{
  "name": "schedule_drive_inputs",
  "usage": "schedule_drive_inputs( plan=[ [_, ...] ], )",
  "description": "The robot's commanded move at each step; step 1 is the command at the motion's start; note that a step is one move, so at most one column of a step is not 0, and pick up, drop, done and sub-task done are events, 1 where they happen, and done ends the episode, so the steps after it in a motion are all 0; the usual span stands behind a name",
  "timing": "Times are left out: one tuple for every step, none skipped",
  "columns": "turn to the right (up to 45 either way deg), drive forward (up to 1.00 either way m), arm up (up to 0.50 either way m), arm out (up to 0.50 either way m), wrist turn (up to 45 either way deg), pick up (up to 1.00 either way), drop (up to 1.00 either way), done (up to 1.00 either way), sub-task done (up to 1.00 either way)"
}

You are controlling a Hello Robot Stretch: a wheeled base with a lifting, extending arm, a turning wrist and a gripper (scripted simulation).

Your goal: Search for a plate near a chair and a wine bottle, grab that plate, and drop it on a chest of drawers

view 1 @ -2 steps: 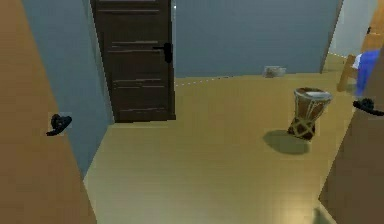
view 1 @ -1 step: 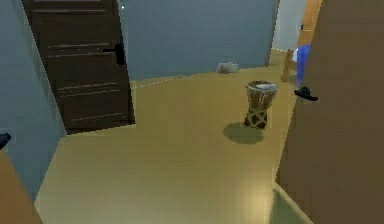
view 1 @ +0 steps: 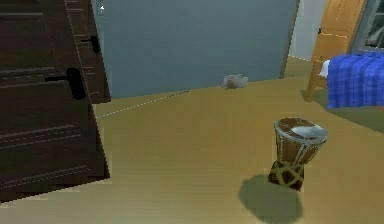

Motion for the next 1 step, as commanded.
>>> schedule_drive_inputs(
  plan=[
    [3.0, 0.00, 0.00, 0.00, 0.0, 0.00, 0.00, 0.00, 0.00]
  ],
)
